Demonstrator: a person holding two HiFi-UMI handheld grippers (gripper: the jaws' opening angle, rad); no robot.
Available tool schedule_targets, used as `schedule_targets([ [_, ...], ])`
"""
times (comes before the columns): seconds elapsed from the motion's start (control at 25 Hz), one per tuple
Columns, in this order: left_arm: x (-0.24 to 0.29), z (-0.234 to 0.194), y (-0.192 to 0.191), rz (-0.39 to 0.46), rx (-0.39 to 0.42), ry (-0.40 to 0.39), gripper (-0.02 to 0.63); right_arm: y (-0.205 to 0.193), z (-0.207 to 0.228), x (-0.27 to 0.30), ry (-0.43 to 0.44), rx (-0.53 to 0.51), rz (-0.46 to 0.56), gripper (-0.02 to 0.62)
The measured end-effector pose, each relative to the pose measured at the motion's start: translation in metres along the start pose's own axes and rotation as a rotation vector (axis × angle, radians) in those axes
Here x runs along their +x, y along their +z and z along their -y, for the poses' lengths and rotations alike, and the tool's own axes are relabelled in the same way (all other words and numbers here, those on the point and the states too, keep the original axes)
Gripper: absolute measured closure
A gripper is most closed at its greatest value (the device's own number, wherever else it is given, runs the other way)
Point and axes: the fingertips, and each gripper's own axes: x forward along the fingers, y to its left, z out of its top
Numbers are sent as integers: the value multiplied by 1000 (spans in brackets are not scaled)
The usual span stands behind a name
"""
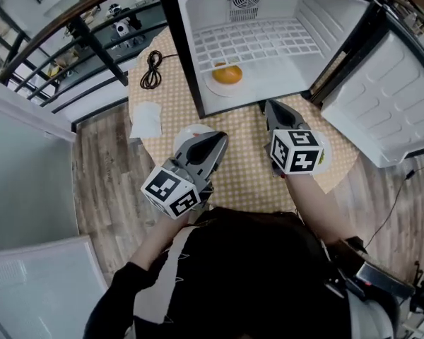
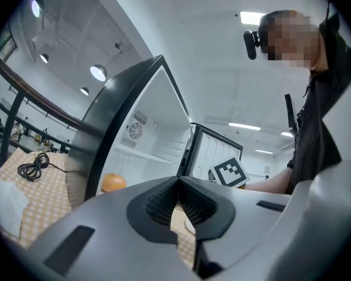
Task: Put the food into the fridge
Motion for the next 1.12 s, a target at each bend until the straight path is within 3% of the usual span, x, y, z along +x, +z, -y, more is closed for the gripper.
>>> schedule_targets([
  [0.28,3,61,11,39,59,44,592,8,4,-61,80,10,28,578],
  [0.64,4,142,-20,80,46,124,592,-31,30,-136,152,-4,-12,578],
  [1.12,0,240,-65,59,45,148,592,-77,55,-228,188,19,-37,578],
])
